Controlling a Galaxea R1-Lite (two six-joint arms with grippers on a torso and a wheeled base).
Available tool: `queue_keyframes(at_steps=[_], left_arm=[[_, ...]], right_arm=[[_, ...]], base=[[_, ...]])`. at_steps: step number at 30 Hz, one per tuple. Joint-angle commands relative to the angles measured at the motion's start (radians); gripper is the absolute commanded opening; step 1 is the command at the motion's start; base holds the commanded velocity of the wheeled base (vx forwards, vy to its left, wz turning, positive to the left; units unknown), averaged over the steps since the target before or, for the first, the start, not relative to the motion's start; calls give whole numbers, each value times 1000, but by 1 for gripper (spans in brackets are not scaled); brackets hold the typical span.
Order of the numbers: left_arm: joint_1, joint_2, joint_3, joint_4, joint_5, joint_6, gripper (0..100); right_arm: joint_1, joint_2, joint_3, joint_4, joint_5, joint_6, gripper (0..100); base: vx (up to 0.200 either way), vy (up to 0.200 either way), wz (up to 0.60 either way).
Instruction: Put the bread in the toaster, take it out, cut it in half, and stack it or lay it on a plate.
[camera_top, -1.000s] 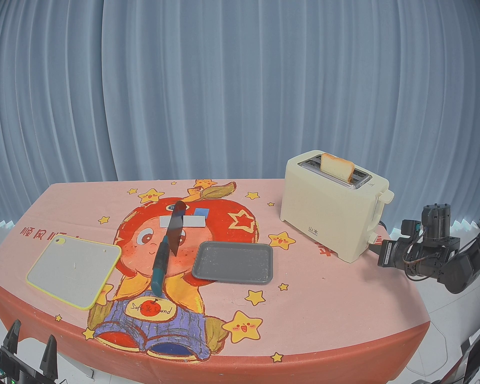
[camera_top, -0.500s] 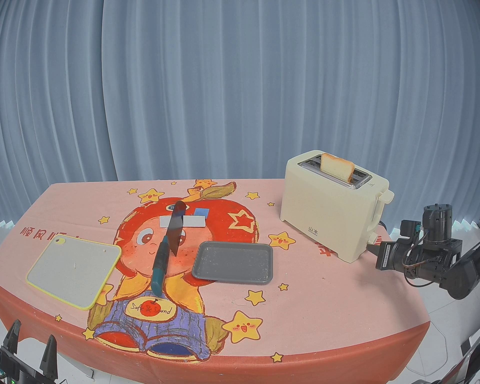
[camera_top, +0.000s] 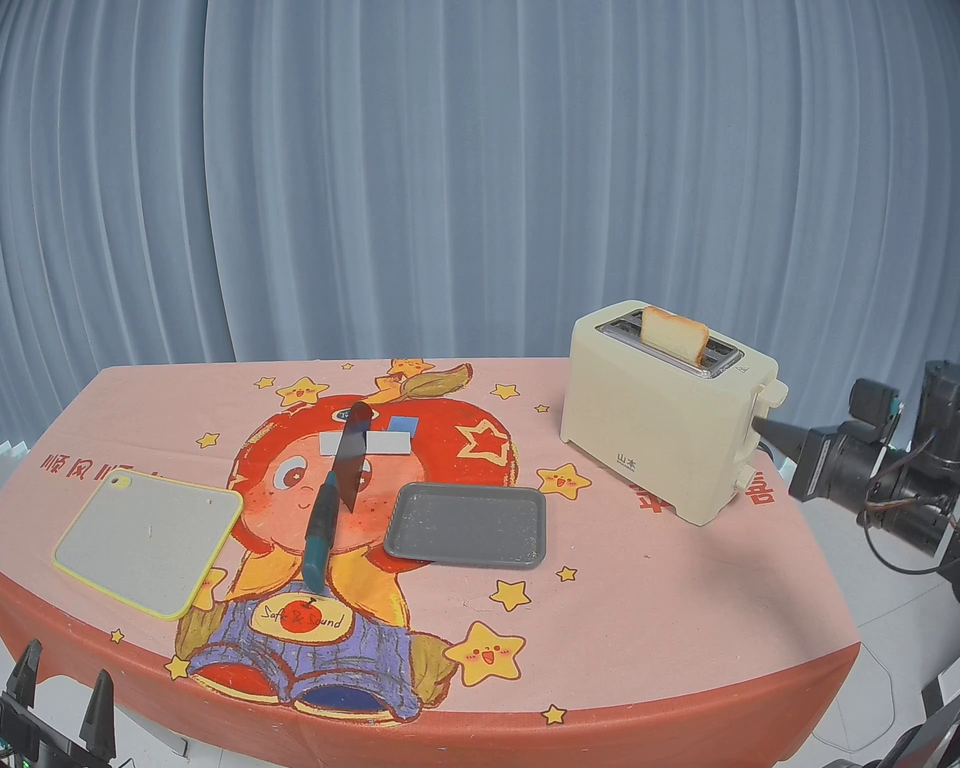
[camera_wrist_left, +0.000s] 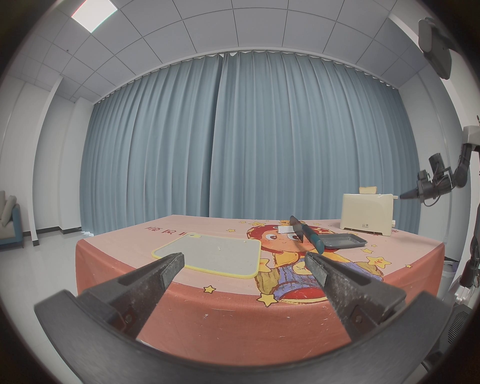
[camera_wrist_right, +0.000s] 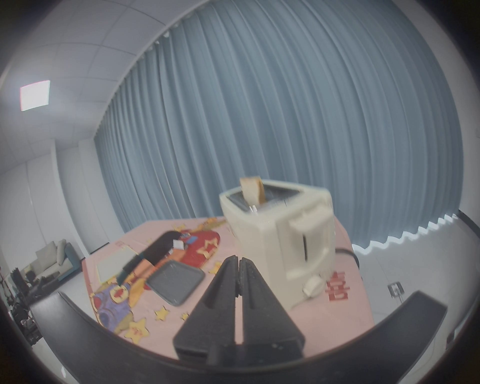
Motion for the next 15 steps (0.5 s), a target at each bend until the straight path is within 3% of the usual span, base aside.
queue_keyframes(at_steps=[1, 9, 15], left_arm=[[1, 0, 18, 0, 1, -1, 100], [1, 0, 18, 0, 1, -1, 100], [1, 0, 18, 0, 1, -1, 100]], right_arm=[[4, -119, -49, -1, 9, -6, 0], [-57, -128, -87, -10, 40, -38, 0], [-124, -123, -96, -16, 103, -64, 0]], base=[[0, 0, 0], [0, 0, 0], [0, 0, 0]])
